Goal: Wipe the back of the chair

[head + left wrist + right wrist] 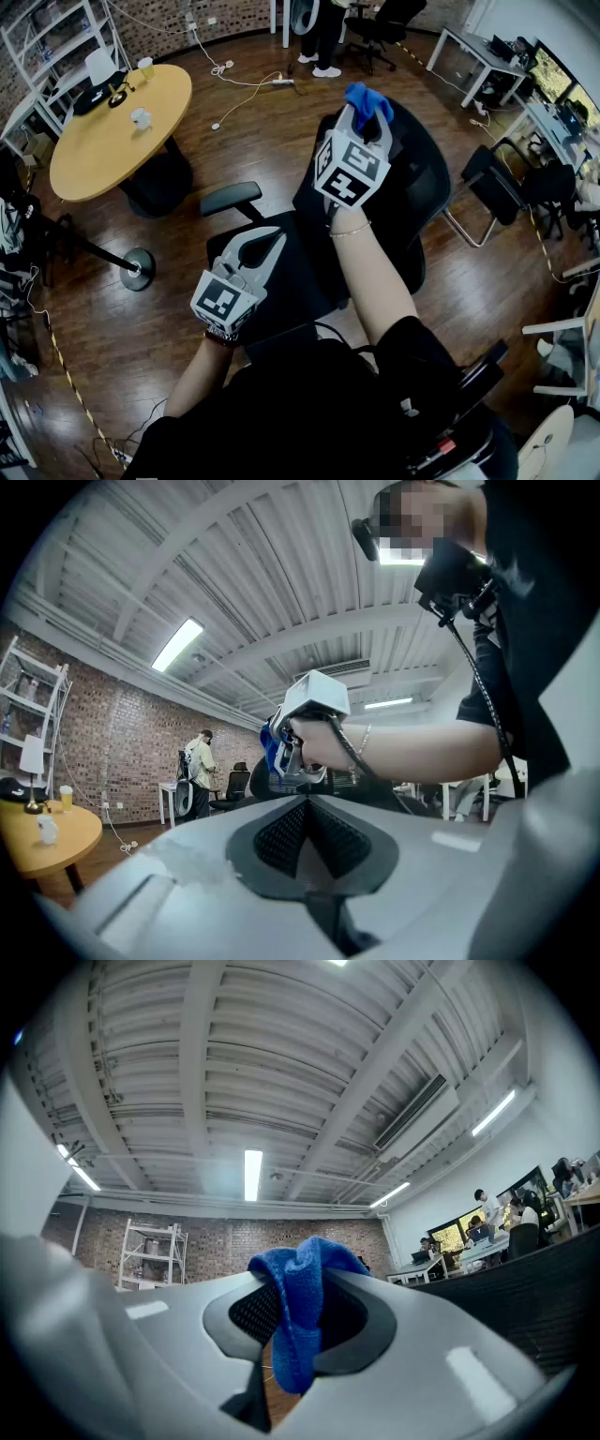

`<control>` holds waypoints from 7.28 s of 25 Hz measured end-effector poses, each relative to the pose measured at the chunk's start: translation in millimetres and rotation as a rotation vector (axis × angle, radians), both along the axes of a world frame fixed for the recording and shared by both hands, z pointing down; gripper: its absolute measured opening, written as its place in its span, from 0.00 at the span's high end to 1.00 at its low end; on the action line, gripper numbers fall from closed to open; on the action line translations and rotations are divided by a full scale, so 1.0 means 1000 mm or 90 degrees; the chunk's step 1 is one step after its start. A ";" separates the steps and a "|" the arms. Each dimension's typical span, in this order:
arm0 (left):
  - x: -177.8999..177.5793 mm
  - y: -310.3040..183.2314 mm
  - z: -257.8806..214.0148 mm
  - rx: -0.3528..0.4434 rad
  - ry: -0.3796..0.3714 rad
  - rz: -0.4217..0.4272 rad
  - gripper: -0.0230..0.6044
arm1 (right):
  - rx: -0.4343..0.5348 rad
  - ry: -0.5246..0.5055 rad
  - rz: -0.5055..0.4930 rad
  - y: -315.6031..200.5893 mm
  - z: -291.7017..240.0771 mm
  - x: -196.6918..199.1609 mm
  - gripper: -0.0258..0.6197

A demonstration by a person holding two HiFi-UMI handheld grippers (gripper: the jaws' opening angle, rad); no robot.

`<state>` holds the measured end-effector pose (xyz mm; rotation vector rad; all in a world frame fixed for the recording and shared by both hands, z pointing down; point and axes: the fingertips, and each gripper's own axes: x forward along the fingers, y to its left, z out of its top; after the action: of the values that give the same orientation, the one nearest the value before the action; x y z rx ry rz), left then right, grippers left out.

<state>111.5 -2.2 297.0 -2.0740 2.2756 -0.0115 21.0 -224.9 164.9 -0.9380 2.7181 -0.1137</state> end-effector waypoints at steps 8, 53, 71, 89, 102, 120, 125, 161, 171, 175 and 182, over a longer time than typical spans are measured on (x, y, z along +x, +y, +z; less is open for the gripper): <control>-0.006 0.010 0.009 -0.002 0.001 -0.001 0.96 | -0.060 0.035 0.088 -0.052 0.023 -0.006 0.84; 0.001 0.040 0.017 -0.001 0.052 0.049 0.96 | -0.035 0.016 0.037 0.063 0.036 0.134 0.85; -0.089 0.095 0.023 0.013 0.080 0.205 0.96 | -0.088 0.081 0.337 -0.037 0.080 0.041 0.85; -0.086 0.122 0.021 -0.031 0.057 0.285 0.96 | -0.121 0.036 0.453 0.090 0.090 0.229 0.85; -0.148 0.044 0.045 -0.041 0.072 0.528 0.96 | -0.082 0.079 0.570 0.076 0.089 0.193 0.84; -0.145 -0.004 0.015 0.005 0.080 0.634 0.96 | -0.086 0.070 0.656 0.098 0.090 0.220 0.84; -0.123 -0.009 0.020 0.001 0.106 0.654 0.96 | -0.083 0.094 0.613 0.093 0.093 0.208 0.84; -0.228 -0.046 0.063 -0.061 0.174 0.637 0.96 | -0.036 0.237 0.743 0.043 0.103 0.188 0.84; -0.236 -0.042 0.081 -0.090 0.209 0.625 0.96 | -0.074 0.105 0.798 0.094 0.110 0.217 0.84; -0.277 -0.031 0.081 -0.088 0.205 0.582 0.96 | -0.057 0.098 0.628 0.066 0.119 0.115 0.84; -0.364 -0.016 0.076 -0.075 0.206 0.491 0.96 | -0.020 0.171 0.479 0.000 0.127 -0.043 0.84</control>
<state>-252.7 -18.4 373.3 -3.0520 1.4577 0.2464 -21.8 -225.4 291.6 -2.0246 2.3770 0.1242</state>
